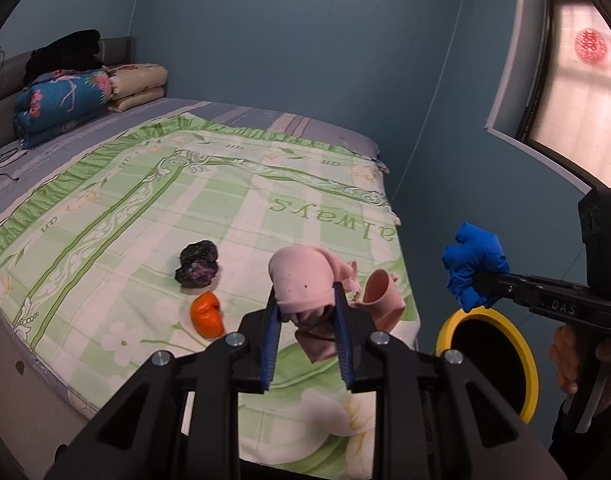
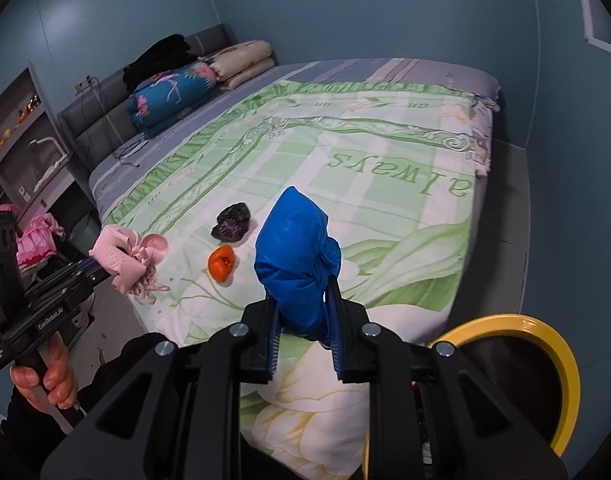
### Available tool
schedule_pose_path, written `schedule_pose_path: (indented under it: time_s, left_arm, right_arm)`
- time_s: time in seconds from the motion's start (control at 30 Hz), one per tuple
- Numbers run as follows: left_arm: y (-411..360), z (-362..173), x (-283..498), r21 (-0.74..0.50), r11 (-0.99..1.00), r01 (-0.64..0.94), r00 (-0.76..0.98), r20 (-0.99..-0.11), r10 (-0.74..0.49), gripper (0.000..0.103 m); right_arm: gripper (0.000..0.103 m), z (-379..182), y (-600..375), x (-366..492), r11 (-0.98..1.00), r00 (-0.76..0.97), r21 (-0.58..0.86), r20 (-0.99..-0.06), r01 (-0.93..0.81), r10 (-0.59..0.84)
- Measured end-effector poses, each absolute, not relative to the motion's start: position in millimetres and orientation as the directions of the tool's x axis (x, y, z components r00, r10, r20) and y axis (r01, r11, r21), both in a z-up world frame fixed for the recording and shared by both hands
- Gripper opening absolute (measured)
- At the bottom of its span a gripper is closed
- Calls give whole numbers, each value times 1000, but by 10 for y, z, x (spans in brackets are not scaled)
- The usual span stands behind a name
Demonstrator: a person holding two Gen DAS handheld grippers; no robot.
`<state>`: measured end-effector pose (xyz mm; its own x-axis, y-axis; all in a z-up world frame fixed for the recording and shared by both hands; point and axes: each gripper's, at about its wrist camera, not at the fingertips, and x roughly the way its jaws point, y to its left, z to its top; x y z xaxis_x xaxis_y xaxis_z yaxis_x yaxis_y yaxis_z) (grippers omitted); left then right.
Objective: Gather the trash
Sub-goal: 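Lift the pink cloth and blue glove and carry both toward the yellow bin, then lower the pink cloth and blue glove into the bin and open both grippers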
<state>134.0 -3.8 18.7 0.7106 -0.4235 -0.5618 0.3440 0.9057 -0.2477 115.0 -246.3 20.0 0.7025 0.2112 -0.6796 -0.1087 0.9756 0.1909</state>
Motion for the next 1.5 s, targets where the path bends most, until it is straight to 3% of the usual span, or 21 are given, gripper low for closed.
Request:
schedule_pose_path:
  time_s: [0.6,1.5]
  left_arm:
    - [-829,422,1005,-202,831,519,652,-535,-537,23]
    - [-1883,7,967,-160,728,667,495,-635,-593,23]
  right_arm:
    - [19,265,-3181,623,976,767,211,-633,46,101]
    - [20,-155,-3900,406,932,736,311,-672,187,76]
